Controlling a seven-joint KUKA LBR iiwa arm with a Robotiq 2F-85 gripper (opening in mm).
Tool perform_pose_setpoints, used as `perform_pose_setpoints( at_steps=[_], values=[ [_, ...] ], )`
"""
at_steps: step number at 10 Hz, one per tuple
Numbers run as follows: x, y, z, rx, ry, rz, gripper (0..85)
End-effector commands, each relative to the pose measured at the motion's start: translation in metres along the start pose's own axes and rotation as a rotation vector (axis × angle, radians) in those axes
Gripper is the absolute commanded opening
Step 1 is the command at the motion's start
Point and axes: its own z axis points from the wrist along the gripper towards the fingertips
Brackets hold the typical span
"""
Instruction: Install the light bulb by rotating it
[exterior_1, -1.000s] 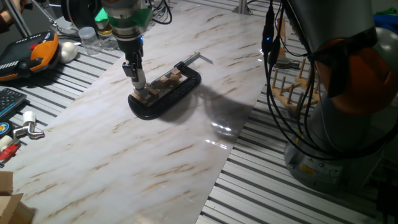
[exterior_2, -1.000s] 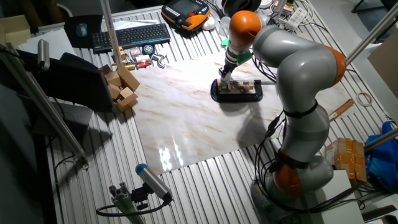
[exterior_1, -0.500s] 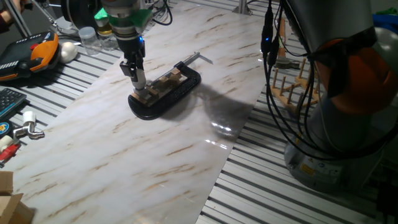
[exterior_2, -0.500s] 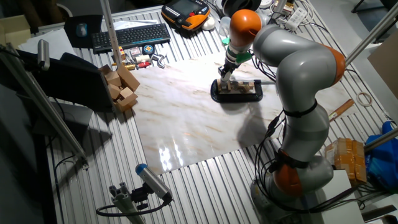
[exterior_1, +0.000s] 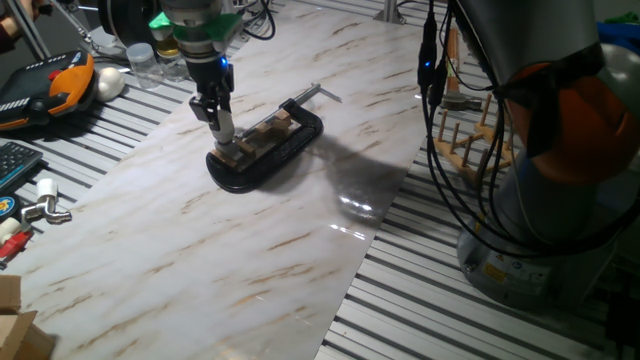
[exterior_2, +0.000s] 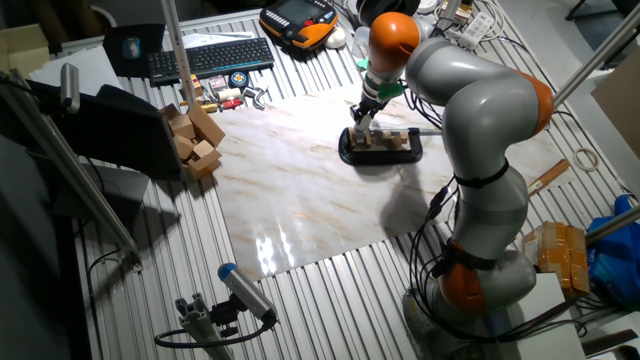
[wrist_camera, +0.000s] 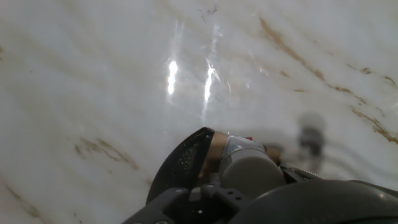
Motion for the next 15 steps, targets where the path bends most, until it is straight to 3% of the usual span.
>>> perform_pose_setpoints(
  at_steps=[1, 3, 4, 9, 15],
  values=[
    [-0.0002, 0.0000, 0.0000, 0.000, 0.000, 0.005, 17.0],
    [-0.0001, -0.0002, 0.0004, -0.005, 0.004, 0.031, 17.0],
    [0.0000, -0.0001, 0.0013, -0.007, 0.004, 0.048, 0.0],
    [0.0008, 0.0001, -0.0003, 0.020, 0.006, 0.178, 0.0],
    [0.0013, 0.0002, 0.0026, -0.010, 0.020, 0.321, 0.0]
  ],
)
